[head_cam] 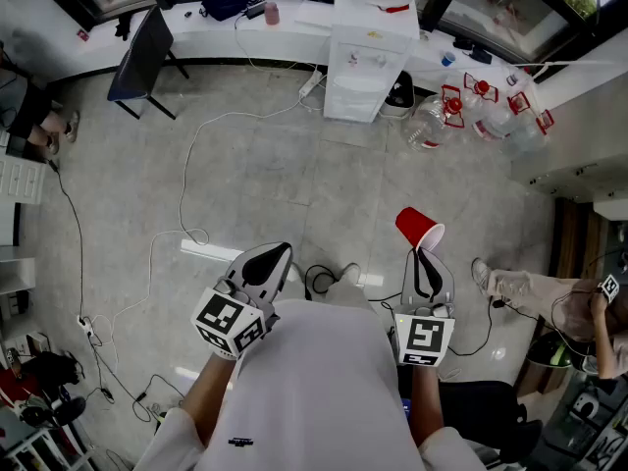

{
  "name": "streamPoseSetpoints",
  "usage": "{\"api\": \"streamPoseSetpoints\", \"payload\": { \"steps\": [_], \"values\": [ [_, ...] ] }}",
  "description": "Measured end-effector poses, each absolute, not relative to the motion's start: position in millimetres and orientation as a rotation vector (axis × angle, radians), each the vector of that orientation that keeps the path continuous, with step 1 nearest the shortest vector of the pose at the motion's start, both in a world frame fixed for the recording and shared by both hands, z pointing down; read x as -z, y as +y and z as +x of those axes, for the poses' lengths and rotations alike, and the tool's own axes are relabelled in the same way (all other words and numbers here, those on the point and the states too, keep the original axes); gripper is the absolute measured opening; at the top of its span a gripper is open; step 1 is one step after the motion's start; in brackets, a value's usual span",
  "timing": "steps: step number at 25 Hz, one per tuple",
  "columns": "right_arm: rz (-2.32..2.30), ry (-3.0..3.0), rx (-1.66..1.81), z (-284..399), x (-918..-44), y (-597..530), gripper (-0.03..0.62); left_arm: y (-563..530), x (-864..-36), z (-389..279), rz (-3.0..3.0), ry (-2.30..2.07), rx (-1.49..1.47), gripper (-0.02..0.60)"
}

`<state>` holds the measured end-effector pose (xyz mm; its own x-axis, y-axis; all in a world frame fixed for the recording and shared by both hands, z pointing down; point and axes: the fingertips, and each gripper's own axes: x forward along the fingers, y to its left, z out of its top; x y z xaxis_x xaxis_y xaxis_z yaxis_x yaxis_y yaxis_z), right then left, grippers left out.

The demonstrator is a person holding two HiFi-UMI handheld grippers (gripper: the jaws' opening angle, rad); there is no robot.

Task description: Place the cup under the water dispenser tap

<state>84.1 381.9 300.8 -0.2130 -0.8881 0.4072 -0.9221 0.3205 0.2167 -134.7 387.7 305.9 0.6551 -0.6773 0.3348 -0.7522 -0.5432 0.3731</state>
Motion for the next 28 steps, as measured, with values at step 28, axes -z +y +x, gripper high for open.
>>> {"api": "streamPoseSetpoints", "payload": {
  "steps": [28],
  "values": [
    [1.527, -2.351, -0.041, 209.7, -276.9, 395.8, 0.023, 381.5, -281.7, 16.0, 2.420, -1.245, -0.262, -0.002]
  ]
}}
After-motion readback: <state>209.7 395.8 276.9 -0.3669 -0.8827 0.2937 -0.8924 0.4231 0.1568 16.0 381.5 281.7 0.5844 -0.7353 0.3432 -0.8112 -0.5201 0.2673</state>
